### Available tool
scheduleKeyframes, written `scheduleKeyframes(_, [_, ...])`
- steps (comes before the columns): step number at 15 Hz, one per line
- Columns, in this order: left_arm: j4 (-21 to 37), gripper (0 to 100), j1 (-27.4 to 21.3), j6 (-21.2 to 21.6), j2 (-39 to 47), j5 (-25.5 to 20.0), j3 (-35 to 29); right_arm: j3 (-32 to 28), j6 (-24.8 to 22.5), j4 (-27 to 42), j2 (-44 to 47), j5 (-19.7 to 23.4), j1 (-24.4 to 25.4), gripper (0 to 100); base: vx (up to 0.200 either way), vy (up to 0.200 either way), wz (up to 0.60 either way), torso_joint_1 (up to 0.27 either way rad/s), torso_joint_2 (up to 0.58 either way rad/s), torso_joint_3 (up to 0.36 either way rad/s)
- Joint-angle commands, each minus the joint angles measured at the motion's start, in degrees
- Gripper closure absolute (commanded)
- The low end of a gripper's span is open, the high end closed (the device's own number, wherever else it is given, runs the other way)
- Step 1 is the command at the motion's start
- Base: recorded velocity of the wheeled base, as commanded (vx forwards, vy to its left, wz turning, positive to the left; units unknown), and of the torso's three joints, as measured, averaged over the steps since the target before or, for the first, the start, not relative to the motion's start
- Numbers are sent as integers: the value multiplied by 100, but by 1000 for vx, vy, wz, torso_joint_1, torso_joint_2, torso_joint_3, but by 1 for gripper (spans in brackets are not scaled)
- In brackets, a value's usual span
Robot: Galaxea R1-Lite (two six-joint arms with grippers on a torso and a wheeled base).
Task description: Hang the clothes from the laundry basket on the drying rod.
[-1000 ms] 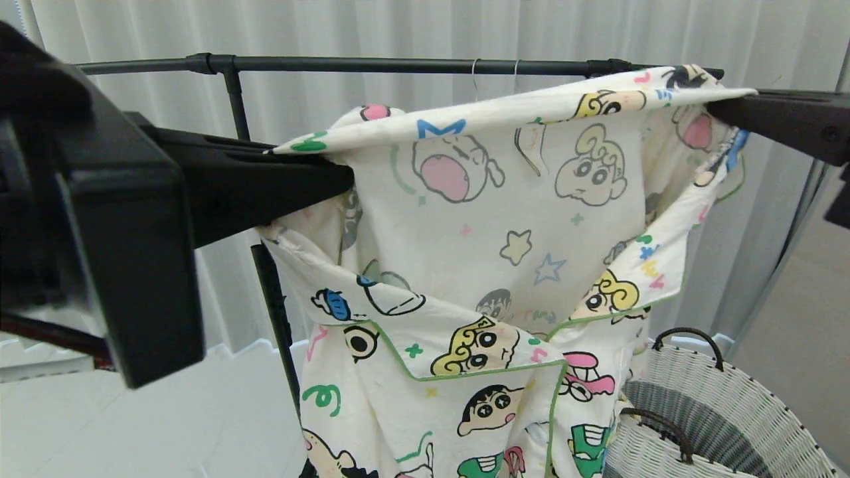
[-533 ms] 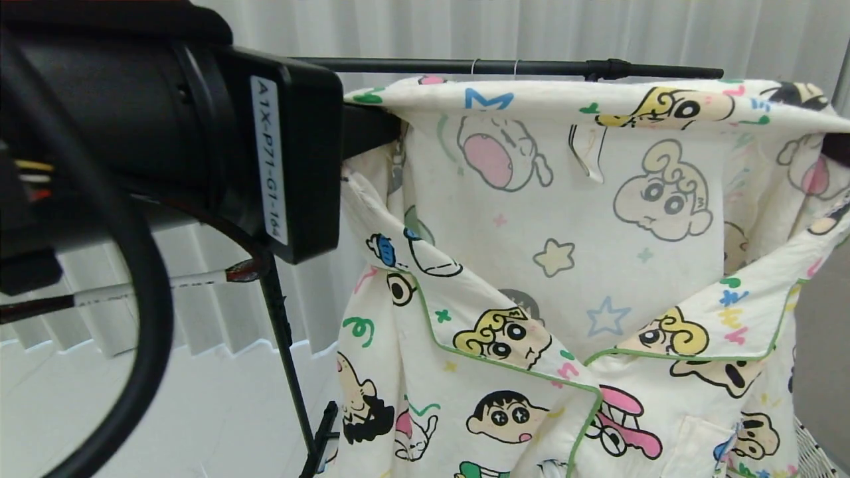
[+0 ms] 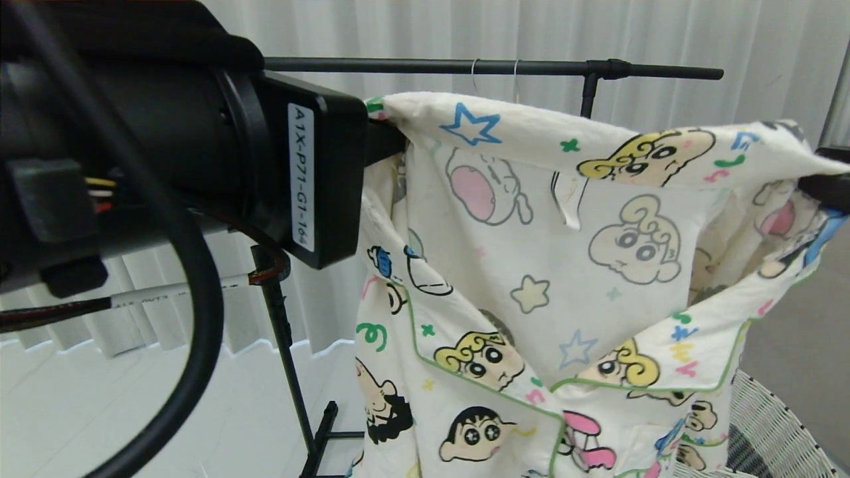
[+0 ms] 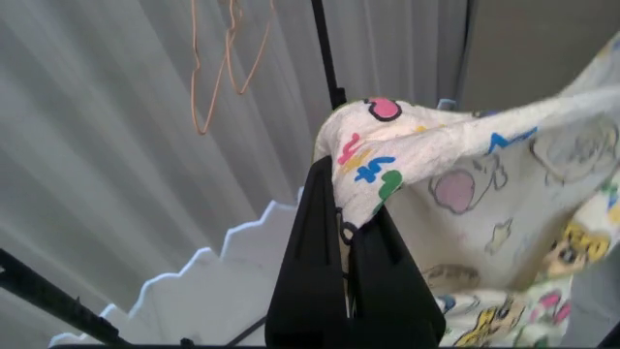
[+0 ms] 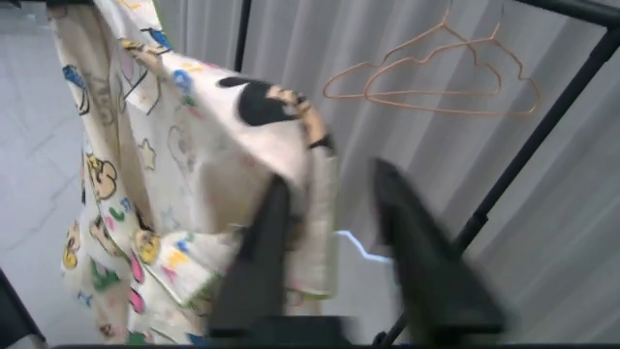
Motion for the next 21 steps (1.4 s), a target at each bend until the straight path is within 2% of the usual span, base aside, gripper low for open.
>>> scheduleKeyframes(1, [-1, 100, 193, -1, 29, -4, 22, 220, -25, 6, -159, 27, 8, 0, 0, 0, 0, 0, 0, 0])
scheduleKeyframes(2, [-1, 100, 500, 16, 55, 32, 31, 395, -25, 33, -309, 36, 8, 0, 0, 0, 0, 0, 0, 0])
scheduleKeyframes(5, [-1, 100, 984, 34, 82, 172, 145, 545, -16, 33, -502, 36, 8, 0, 0, 0, 0, 0, 0, 0])
scheduleKeyframes(8, [-1, 100, 1063, 34, 29, 366, 382, 598, 10, 165, -573, -43, -159, 0, 0, 0, 0, 0, 0, 0])
scheduleKeyframes(10, [-10, 100, 1081, 43, -77, 366, 576, 703, 10, 525, -564, -149, -1011, 0, 0, 0, 0, 0, 0, 0])
scheduleKeyframes(11, [-177, 100, 1248, 113, -138, 409, 769, 703, -34, 1123, -537, -157, -2040, 0, 0, 0, 0, 0, 0, 0])
scheduleKeyframes(12, [-458, 100, 1371, 306, -173, 568, 963, 694, -122, 1501, -537, -157, -2672, 0, 0, 0, 0, 0, 0, 0])
scheduleKeyframes(14, [-1276, 100, 1722, 772, -191, 735, 1472, 808, -474, 1632, -537, -157, -3560, 0, 0, 0, 0, 0, 0, 0])
scheduleKeyframes(15, [-1733, 100, 1924, 966, -191, 735, 1736, 879, -693, 1597, -546, -157, -3868, 0, 0, 0, 0, 0, 0, 0])
scheduleKeyframes(17, [-2102, 100, 2082, 1185, -200, 735, 1982, 1019, -974, 1457, -573, -149, -4114, 0, 0, 200, 0, 2, 2, 2])
scheduleKeyframes(21, [-2111, 100, 2082, 1185, -182, 735, 2000, 1142, -1080, 1246, -555, -175, -4175, 0, 0, 200, 0, 4, 0, 1])
